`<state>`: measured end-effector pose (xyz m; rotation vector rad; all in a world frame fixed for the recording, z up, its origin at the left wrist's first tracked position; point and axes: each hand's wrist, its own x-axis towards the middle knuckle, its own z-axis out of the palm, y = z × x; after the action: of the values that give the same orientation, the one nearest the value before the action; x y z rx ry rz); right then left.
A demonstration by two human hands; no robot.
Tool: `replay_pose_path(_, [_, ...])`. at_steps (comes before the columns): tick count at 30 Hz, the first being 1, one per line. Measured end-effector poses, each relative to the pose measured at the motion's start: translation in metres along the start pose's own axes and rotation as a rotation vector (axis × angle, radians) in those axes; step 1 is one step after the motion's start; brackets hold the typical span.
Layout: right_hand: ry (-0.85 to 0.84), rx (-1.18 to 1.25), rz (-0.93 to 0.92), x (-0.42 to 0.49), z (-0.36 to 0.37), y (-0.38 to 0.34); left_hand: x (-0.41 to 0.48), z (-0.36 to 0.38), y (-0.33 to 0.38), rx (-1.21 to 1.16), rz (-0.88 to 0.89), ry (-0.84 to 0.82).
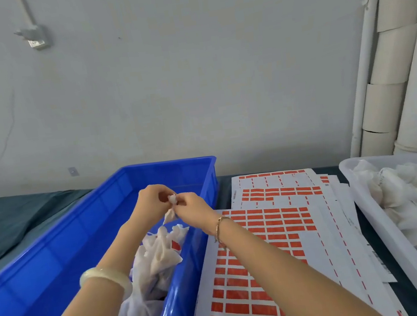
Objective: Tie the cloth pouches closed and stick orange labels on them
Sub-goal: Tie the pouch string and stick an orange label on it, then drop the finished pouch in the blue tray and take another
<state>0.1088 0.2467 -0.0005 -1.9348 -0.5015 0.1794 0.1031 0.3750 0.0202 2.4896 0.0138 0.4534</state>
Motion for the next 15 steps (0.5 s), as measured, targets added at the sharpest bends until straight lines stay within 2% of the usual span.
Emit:
replay_pose_path(3, [0.055,-0.162,0.019,0.01,0.01,0.001,0.002,0.007,-0.008,0.015,-0.035,-0.109])
replay_pose_path(6, [0.19,-0.416,-0.056,0.01,0.015,0.0,0.0,0.008,-0.014,0.076,-0.013,-0.232])
replay_pose_path(8, [0.214,-0.521,-0.098,0.007,0.014,0.002,0.0,0.004,-0.016,0.1,-0.008,-0.277])
replay_pose_path(12, [0.174,-0.463,-0.127,-0.009,0.009,0.014,0.001,-0.005,-0.006,0.147,0.02,-0.221])
replay_pose_path(15, [0.269,-0.313,-0.165,-0.034,0.001,0.023,-0.005,0.0,0.028,0.103,0.07,-0.075])
